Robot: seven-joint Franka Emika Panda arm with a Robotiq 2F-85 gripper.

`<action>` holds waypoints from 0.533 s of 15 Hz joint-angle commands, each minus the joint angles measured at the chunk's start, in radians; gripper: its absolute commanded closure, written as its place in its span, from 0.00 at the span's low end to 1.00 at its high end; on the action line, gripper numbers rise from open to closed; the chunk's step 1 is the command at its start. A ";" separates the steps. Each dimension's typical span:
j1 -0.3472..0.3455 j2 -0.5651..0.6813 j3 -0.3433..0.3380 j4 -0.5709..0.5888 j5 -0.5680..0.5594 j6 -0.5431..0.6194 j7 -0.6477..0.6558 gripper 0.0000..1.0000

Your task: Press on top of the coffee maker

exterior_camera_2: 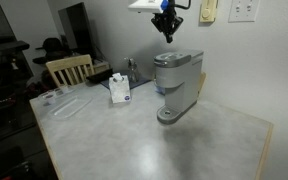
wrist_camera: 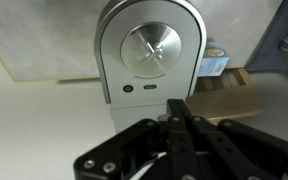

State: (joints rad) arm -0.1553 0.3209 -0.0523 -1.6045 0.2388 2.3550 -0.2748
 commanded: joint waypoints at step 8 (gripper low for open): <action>-0.006 0.002 0.005 0.071 -0.074 -0.020 0.030 0.61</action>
State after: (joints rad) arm -0.1553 0.3225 -0.0544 -1.5359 0.1685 2.3380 -0.2467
